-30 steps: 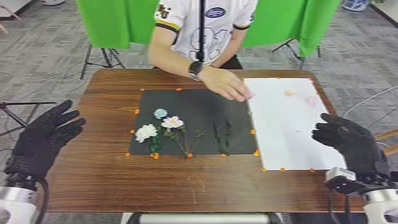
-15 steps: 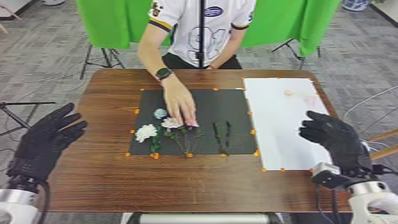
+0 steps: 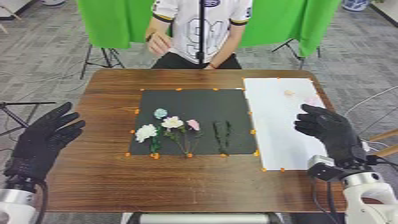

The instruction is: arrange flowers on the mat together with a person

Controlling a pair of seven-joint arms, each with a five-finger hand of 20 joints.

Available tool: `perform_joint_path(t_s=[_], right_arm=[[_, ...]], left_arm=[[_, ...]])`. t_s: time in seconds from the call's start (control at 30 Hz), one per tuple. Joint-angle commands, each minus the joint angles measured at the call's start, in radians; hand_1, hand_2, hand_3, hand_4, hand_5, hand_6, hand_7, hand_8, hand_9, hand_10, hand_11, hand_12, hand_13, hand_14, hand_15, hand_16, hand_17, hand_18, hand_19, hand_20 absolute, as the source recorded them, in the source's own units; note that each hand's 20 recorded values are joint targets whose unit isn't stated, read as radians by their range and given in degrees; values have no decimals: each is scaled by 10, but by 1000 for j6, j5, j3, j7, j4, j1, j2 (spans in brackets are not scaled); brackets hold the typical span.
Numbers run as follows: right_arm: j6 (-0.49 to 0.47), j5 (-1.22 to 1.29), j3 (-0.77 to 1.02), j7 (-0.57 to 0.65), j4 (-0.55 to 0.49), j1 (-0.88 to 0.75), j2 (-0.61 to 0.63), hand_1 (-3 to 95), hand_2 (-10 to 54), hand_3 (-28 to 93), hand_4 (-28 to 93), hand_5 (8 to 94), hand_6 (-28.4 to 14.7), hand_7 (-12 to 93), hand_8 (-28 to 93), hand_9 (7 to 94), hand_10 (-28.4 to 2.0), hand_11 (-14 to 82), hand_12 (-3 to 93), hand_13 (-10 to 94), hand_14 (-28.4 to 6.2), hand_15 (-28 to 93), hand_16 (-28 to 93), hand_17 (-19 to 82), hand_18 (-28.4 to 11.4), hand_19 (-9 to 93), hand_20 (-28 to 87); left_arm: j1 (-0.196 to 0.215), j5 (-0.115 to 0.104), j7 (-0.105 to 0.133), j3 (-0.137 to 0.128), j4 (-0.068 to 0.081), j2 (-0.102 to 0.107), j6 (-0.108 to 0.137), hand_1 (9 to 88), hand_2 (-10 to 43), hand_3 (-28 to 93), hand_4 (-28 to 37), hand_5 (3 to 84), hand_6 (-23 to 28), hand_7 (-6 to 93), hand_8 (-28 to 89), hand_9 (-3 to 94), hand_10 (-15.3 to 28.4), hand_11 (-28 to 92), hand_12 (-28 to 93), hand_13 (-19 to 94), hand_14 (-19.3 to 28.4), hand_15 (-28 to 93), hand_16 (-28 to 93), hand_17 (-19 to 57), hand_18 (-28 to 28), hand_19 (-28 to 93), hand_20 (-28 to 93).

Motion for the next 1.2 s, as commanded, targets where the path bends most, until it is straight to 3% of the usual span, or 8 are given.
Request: perform_joint_path(t_s=[0.03,0.1,0.27,0.43,0.57,0.67,1.07,1.2], right_arm=[[23,-9,-16,-6,7,8,17,254,-8,857,-220,487,-29,248,-120,490,-142,232,261,415,-116,406,240,144,-196,539,354],[32,-20,-26,-12,19,25,32,257,-10,857,-220,488,-29,248,-120,494,-141,234,261,423,-116,409,241,150,-196,542,355],[115,-188,-84,-45,68,98,135,278,-27,853,-225,494,-29,254,-121,517,-141,251,260,453,-111,431,244,177,-190,574,370],[274,-566,-146,-91,166,209,283,328,-56,824,-251,523,-18,294,-138,573,-122,290,250,515,-97,469,234,217,-176,609,383],[397,-835,-267,6,263,330,382,351,-75,815,-272,530,-10,300,-148,587,-115,284,237,538,-84,470,227,235,-174,605,381],[440,-1076,-294,46,323,362,437,349,-89,817,-280,526,-6,310,-153,583,-109,277,235,537,-83,469,229,238,-175,604,382],[263,-1393,-571,247,567,631,536,305,-95,853,-283,348,-65,273,-133,371,-117,235,243,416,-80,488,220,176,-177,597,387],[294,-1429,-678,280,659,735,529,302,-95,851,-283,343,-70,243,-119,361,-113,216,236,414,-80,491,209,173,-179,596,389]], left_arm=[[-1,-1,-8,1,7,-3,0,263,4,709,-244,341,46,162,-80,302,129,202,196,251,157,333,24,-71,231,482,155],[-1,0,-10,-4,6,4,-4,263,4,710,-244,341,46,162,-80,302,130,202,195,251,157,333,24,-71,230,482,155],[33,0,-6,-11,-2,-16,4,263,4,710,-243,342,46,162,-80,301,130,203,196,250,157,333,24,-71,231,482,155],[7,1,-9,-5,8,11,-2,263,5,708,-244,342,46,163,-80,301,129,203,196,251,157,331,24,-71,231,482,155],[31,-2,-4,-11,1,1,6,263,4,709,-243,342,47,162,-80,301,129,203,196,251,157,332,25,-71,231,482,155],[14,3,-11,-6,7,5,-1,263,3,710,-243,341,46,163,-80,301,129,203,195,251,156,332,25,-71,230,482,155],[30,-1,0,-20,5,18,3,263,3,710,-242,342,47,162,-80,301,129,204,195,251,157,332,25,-71,230,482,155],[30,0,-5,-20,5,15,0,263,2,711,-242,342,47,162,-80,301,129,203,195,251,157,333,25,-71,230,482,155]])
